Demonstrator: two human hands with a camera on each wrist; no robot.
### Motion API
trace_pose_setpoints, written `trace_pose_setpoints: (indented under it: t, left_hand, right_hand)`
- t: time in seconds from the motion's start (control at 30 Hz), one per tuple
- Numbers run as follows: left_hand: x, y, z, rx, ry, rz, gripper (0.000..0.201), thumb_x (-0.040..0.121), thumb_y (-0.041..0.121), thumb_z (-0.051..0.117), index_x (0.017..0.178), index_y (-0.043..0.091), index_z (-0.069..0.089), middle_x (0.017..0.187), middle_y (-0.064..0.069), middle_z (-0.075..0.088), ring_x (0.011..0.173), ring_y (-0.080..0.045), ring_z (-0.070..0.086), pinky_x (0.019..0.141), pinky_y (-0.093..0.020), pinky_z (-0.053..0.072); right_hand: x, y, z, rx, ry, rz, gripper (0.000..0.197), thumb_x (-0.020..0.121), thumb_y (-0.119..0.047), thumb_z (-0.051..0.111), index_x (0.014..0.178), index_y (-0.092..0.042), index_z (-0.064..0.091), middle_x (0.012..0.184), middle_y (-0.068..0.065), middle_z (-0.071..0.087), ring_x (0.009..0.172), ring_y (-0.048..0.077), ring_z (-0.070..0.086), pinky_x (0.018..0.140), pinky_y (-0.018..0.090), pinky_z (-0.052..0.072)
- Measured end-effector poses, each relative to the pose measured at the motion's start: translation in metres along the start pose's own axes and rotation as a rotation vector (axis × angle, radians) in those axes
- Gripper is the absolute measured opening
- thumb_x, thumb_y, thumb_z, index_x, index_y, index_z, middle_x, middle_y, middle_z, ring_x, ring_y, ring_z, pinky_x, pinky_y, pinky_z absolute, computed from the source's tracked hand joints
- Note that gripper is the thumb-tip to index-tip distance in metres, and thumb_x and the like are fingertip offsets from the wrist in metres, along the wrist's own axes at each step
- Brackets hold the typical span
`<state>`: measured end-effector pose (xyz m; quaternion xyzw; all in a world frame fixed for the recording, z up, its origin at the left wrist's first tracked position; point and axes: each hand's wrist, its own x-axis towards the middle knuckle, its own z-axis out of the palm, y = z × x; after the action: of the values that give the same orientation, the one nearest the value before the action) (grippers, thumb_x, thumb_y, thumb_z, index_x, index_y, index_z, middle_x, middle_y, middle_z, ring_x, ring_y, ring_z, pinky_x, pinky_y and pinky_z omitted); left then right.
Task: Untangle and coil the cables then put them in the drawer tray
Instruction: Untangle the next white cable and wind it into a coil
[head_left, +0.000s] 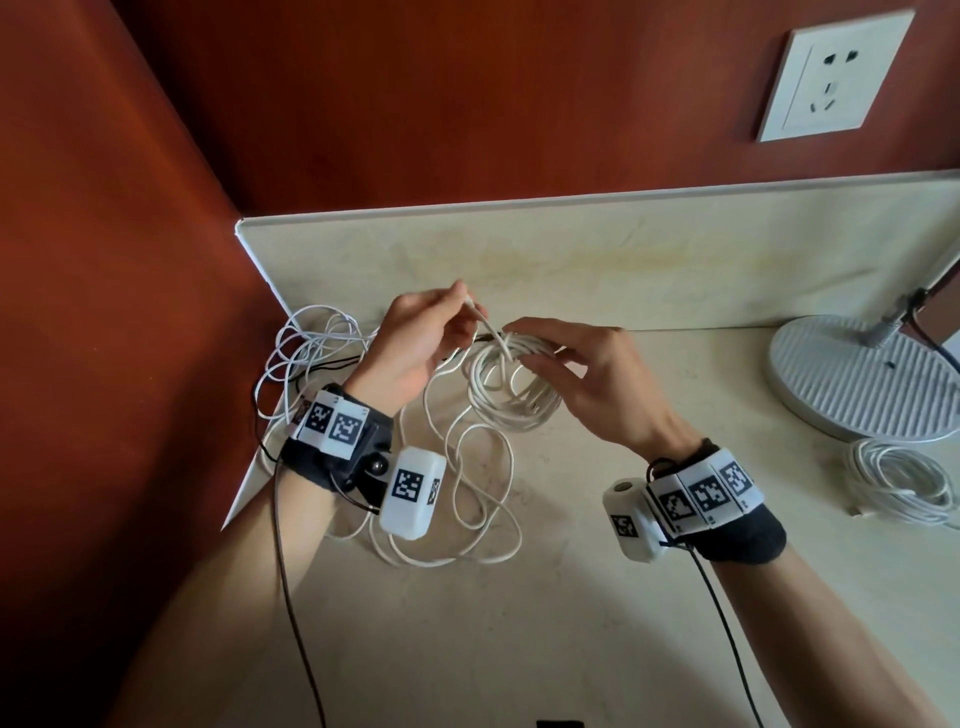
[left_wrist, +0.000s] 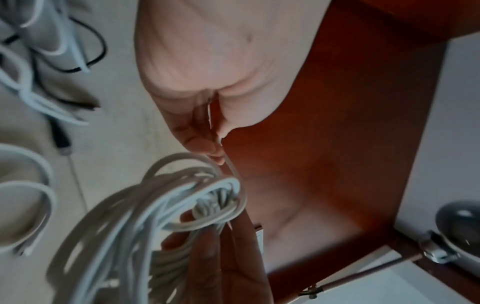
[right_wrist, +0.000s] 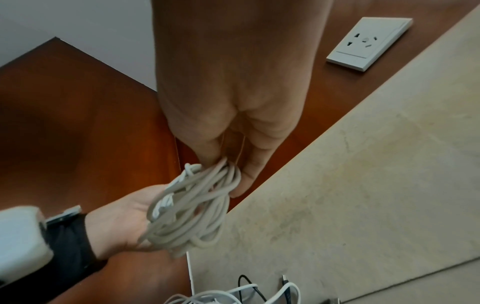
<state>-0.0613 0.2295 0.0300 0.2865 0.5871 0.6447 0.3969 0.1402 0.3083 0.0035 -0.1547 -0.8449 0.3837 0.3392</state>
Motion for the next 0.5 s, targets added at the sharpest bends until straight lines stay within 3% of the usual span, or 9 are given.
trace_pose_setpoints:
  t: [0.13,0.17,0.23,0.37,0.5]
  left_hand:
    - [-0.01,-0.013,0.002,-0.193,-0.134,-0.357,0.018,0.099,0.015,0.062,0.107,-0.001,0.061,0.07,-0.004,0.069,0.058,-0.012,0.065,0.057,-0.024,0.057]
    - [-0.014,-0.014,0.004,-0.245,-0.165,-0.456,0.017,0.094,0.011,0.063,0.106,-0.001,0.062,0.071,-0.006,0.069,0.059,-0.013,0.066,0.056,-0.026,0.059]
    - [-0.022,-0.013,0.005,-0.284,-0.234,-0.596,0.015,0.083,0.008,0.059,0.087,0.0,0.071,0.074,-0.008,0.068,0.061,-0.016,0.068,0.059,-0.029,0.061]
    - [-0.026,-0.01,0.002,-0.252,-0.29,-0.691,0.026,0.081,0.011,0.053,0.081,0.001,0.076,0.085,-0.011,0.07,0.073,-0.019,0.07,0.07,-0.03,0.061]
    - [-0.024,-0.011,-0.003,-0.274,-0.259,-0.735,0.029,0.085,0.011,0.051,0.087,-0.001,0.078,0.092,-0.013,0.072,0.077,-0.022,0.072,0.072,-0.03,0.063]
  right_hand:
    - [-0.002,-0.002,0.002,0.036,0.041,-0.038,0.031,0.1,-0.008,0.068,0.129,-0.016,0.071,0.125,-0.014,0.072,0.115,0.0,0.068,0.095,0.028,0.057]
    - [-0.003,-0.003,0.002,0.053,0.058,-0.045,0.031,0.099,-0.005,0.068,0.129,-0.016,0.072,0.126,-0.014,0.072,0.116,0.0,0.067,0.096,0.028,0.057]
    - [-0.003,-0.004,0.003,0.067,0.077,-0.063,0.032,0.098,-0.001,0.068,0.128,-0.014,0.072,0.127,-0.011,0.072,0.118,0.003,0.067,0.096,0.03,0.057]
    - [-0.001,-0.007,0.007,0.093,0.039,-0.063,0.03,0.1,-0.005,0.067,0.128,-0.013,0.071,0.122,-0.005,0.074,0.112,0.012,0.07,0.093,0.038,0.059]
    - [0.003,-0.015,0.009,0.117,0.026,-0.053,0.031,0.099,-0.006,0.068,0.128,-0.015,0.072,0.123,-0.008,0.073,0.112,0.01,0.07,0.091,0.033,0.059]
